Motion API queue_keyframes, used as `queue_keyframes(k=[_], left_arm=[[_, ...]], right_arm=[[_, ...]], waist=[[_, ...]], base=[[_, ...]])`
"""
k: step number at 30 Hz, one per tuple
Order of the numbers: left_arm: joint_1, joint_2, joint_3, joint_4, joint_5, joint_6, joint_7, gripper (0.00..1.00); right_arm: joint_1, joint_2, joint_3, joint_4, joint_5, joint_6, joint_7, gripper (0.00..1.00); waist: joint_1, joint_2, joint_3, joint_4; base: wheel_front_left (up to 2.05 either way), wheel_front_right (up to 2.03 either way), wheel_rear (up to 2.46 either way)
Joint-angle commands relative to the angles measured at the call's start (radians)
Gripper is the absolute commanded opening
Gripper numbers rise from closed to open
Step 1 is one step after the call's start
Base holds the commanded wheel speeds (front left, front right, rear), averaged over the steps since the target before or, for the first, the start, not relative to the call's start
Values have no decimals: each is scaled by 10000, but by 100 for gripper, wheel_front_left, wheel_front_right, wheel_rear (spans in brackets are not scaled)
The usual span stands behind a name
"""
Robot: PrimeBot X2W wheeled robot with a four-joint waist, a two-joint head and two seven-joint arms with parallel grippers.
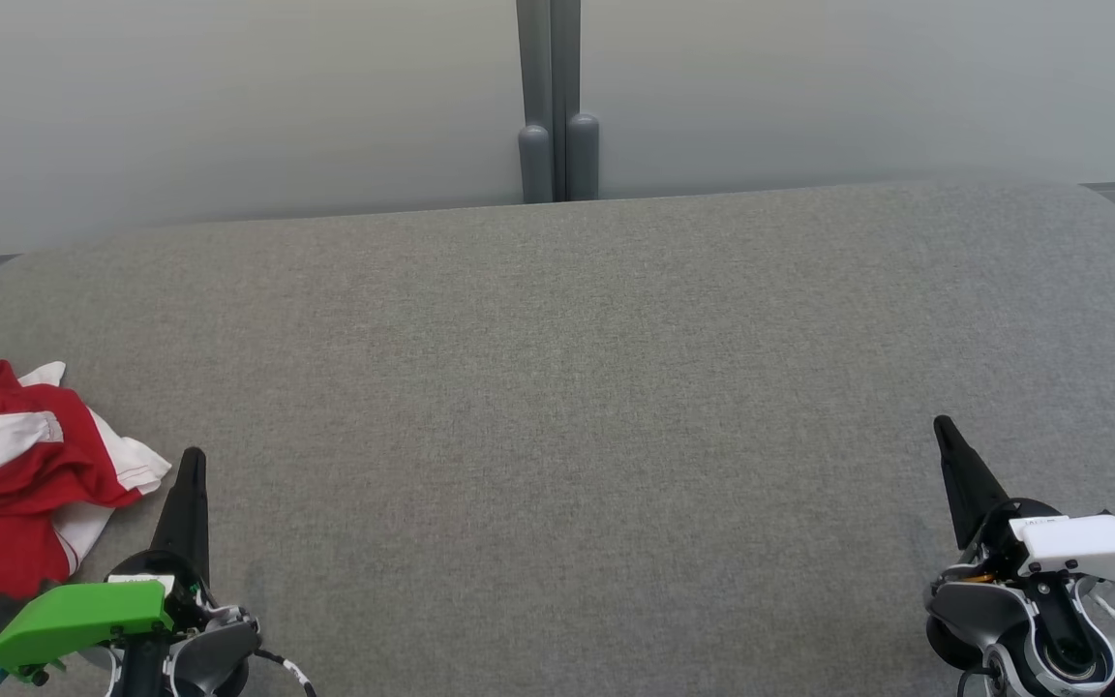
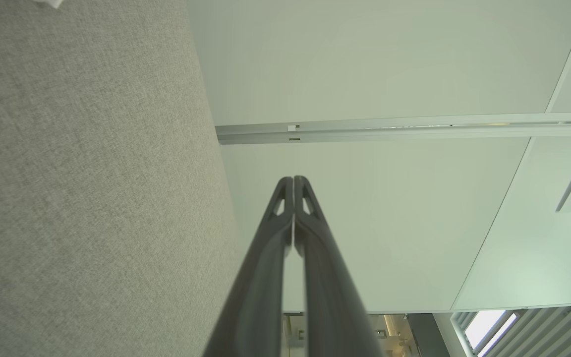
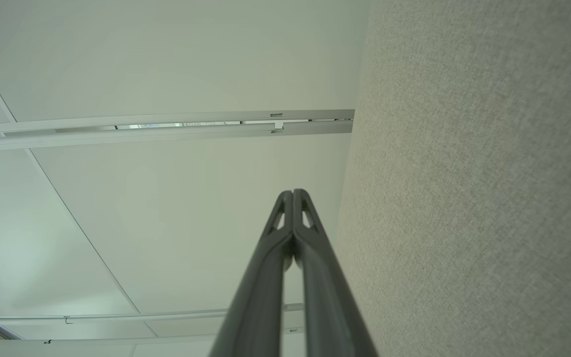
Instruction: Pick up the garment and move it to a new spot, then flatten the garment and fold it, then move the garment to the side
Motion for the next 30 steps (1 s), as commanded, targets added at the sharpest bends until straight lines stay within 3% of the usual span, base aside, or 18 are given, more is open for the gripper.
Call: queue_keyframes(k=[1,30], left_arm=[[66,70,24,-42,-10,-62,27,0],[67,70,24,-41,-10,-62,27,0]], right_arm=[[76,-42,-17,-47,70,4,17,0],[76,-42,-16,-47,69,4,16,0]], waist=[[0,0,0,0],[0,0,0,0]], base=[[0,0,0],[0,0,0]])
